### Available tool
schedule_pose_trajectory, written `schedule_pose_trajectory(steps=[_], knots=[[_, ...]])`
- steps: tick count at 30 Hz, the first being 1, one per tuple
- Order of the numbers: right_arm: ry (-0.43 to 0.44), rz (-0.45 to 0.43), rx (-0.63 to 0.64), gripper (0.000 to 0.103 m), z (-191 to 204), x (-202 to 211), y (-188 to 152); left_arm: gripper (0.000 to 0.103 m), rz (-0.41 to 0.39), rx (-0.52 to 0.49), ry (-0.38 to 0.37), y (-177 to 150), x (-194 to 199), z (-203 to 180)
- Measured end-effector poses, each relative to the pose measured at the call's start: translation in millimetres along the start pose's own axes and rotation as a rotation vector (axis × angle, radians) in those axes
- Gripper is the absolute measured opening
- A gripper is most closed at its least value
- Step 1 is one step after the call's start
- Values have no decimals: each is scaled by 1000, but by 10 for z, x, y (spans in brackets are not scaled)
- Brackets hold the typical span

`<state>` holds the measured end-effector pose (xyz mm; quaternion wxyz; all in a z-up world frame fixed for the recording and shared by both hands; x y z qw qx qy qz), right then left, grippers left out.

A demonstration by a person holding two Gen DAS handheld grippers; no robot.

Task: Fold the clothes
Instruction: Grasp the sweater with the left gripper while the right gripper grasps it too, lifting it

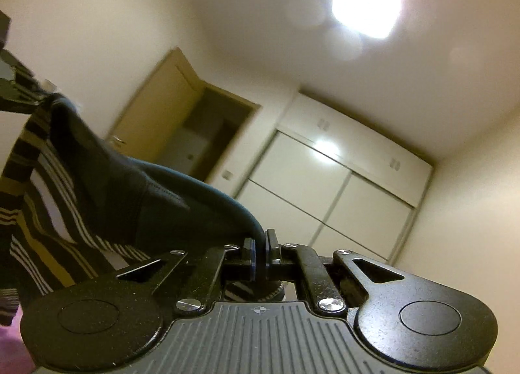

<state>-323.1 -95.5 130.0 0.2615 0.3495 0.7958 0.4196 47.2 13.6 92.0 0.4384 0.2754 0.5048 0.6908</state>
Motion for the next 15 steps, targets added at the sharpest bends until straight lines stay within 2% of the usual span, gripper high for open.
schedule_pose_trajectory(steps=[4, 7, 10, 12, 15], knots=[[48, 2, 1, 0, 36, 205, 122, 6, 10, -16, 34, 188, 380, -12], [81, 28, -17, 0, -11, 165, 38, 6, 39, -30, 37, 189, 419, -81], [100, 94, -26, 0, 92, 57, -103, 6, 91, -37, 20, 50, 206, -181], [120, 159, -48, 0, 181, -256, -331, 6, 147, -29, 3, -146, 9, -270], [152, 279, -75, 0, 388, -798, -759, 6, 246, -21, -23, -622, -497, -410]])
Point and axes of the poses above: each gripper's, at about its wrist camera, not at the fingertips, and x roughly against the way its jaws point, z to its left, y to its top, the point moved 6 cm from there along -x, roughly the way its jaws point, and after that the axes turned 1 degree about -y, right-handed, at the moved point
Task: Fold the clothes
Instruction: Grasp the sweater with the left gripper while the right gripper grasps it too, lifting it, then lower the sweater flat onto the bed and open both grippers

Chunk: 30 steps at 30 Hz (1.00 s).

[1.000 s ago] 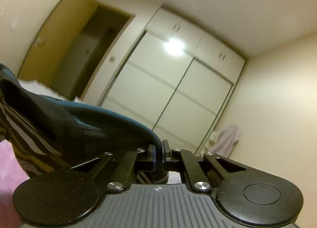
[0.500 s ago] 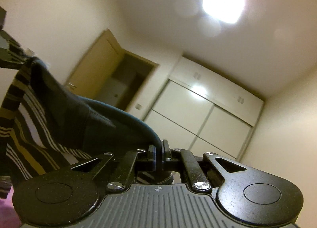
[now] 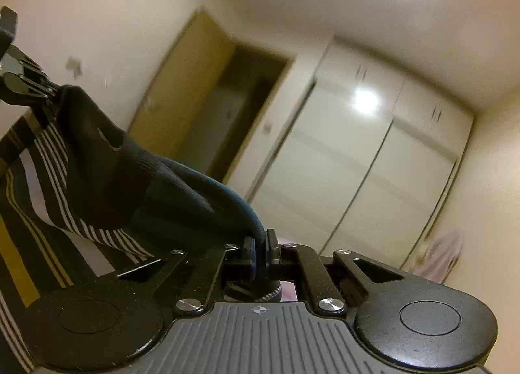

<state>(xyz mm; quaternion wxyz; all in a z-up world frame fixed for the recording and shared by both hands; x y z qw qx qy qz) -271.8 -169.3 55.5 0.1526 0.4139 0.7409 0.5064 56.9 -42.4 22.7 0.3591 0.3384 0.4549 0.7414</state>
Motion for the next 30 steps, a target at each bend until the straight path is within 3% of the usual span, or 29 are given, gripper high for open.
schedule_pose_trajectory(steps=[6, 10, 12, 16, 18, 19, 20, 21, 22, 25, 27, 30], knots=[[20, 230, -19, 0, 245, -1750, -811, 6, 220, 23, -75, -851, -1564, -366], [14, 345, -44, 0, 341, -2777, -1361, 6, 322, 14, -120, -1311, -2735, -648], [3, 388, -75, 0, 315, -3150, -1715, 6, 372, 7, -144, -1530, -3297, -782], [-49, 472, -210, 1, -25, -4426, -2106, 6, 441, -8, -193, -1927, -4205, -943], [-92, 547, -250, 11, -181, -4914, -2310, 7, 459, -31, -218, -2065, -4650, -1109], [-122, 614, -272, 37, -250, -5080, -2407, 10, 486, -41, -246, -2220, -4812, -1238], [-136, 654, -307, 45, -302, -5142, -2524, 19, 528, -46, -259, -2364, -4983, -1325], [-153, 668, -347, 45, -352, -5111, -2668, 37, 575, -36, -254, -2518, -5129, -1373], [-169, 692, -380, 47, -405, -5066, -2799, 40, 607, -18, -266, -2642, -5227, -1405], [-176, 724, -473, 47, -468, -4558, -3008, 40, 638, 49, -313, -2953, -5127, -1373], [-178, 722, -534, 47, -429, -3989, -3114, 39, 663, 94, -318, -3118, -4858, -1231], [-150, 814, -679, 47, -292, -3078, -3338, 39, 727, 117, -292, -3341, -4327, -944]])
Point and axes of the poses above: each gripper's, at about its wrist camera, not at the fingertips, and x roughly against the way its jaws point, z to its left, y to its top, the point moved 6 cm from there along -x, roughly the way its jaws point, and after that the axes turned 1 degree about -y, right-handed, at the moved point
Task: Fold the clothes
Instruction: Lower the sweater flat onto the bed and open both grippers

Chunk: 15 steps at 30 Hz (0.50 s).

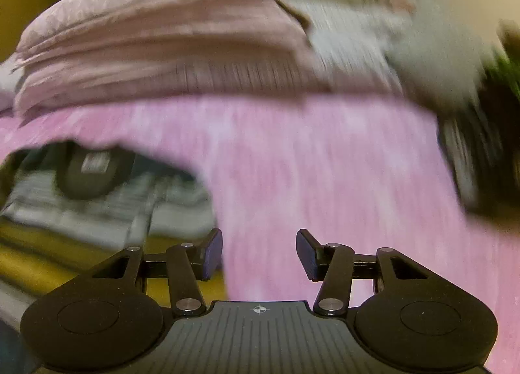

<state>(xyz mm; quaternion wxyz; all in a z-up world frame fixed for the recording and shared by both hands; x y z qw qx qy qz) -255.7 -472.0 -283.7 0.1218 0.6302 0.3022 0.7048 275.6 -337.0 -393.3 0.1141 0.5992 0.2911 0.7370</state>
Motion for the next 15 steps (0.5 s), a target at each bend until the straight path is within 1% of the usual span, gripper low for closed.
schedule_pose_trajectory(steps=[2, 5, 7, 10, 13, 15], knots=[[30, 116, -119, 47, -221, 251, -569, 39, 46, 31, 19, -337, 310, 123], [70, 242, -270, 47, -437, 634, -1291, 40, 122, 117, 14, -819, 773, 218], [65, 295, -299, 47, -518, 847, -1627, 40, 168, 168, 11, -1089, 1017, 212], [93, 343, -309, 47, -610, 959, -1959, 40, 206, 229, 3, -1398, 1275, 119], [168, 340, -301, 47, -622, 928, -2066, 40, 216, 268, -14, -1592, 1451, -39], [186, 344, -231, 47, -565, 841, -2130, 40, 216, 277, -24, -1674, 1507, -167]])
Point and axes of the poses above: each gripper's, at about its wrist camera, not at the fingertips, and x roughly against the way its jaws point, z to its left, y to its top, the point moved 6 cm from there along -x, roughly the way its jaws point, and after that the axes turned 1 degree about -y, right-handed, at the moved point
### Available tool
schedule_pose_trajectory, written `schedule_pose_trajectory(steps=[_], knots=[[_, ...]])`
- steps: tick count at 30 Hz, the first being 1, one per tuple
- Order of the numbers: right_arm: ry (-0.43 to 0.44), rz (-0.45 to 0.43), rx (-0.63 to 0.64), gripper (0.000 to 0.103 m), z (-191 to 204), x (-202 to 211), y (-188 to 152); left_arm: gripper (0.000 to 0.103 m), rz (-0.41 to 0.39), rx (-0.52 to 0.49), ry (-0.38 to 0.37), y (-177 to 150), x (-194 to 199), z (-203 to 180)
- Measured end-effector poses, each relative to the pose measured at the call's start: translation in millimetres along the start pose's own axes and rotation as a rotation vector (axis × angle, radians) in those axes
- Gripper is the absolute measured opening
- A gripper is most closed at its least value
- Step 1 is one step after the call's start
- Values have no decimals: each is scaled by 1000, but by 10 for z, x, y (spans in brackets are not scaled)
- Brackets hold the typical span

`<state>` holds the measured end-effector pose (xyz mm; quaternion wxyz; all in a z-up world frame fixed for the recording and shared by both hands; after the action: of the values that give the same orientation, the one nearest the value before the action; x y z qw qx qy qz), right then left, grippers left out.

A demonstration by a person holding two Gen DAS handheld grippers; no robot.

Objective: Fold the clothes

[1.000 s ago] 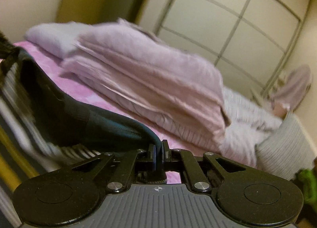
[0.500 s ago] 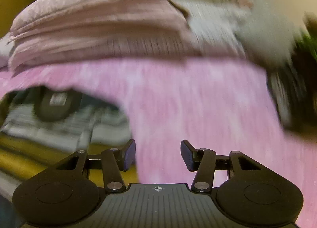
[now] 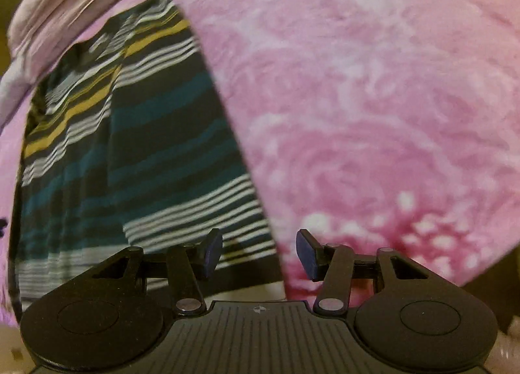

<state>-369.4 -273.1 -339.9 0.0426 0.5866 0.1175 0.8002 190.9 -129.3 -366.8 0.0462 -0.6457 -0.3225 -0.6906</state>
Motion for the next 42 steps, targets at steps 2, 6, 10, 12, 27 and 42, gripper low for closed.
schedule_pose_trajectory(steps=[2, 6, 10, 12, 27, 42], knots=[[-19, -9, 94, 16, 64, -112, 4, 40, -1, 6, -13, -106, 4, -130], [22, -21, 229, 0, 153, 72, 146, 40, -14, 11, -26, -284, 78, -312], [-129, -153, 345, 0, -140, 593, 695, 40, -37, 18, -7, -387, 221, -306], [-273, -203, 395, 0, -415, 783, 1061, 40, -52, 21, 11, -415, 288, -254], [-396, -151, 41, 48, -696, 458, 1500, 54, -50, -17, 138, -800, 350, 264], [-302, -57, 228, 48, 668, -258, 1175, 5, -86, -81, 123, -320, 143, 1193]])
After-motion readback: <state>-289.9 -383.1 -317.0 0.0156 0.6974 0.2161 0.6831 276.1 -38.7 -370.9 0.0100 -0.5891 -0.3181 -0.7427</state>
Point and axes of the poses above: each gripper's, at about its wrist camera, not at the fingertips, and x roughly against the way its jaws point, z to its left, y to its top, the point moved 6 cm from there along -x, roughly the way its jaws point, and after that the axes turned 1 degree about -y, right-handed, at the moved point
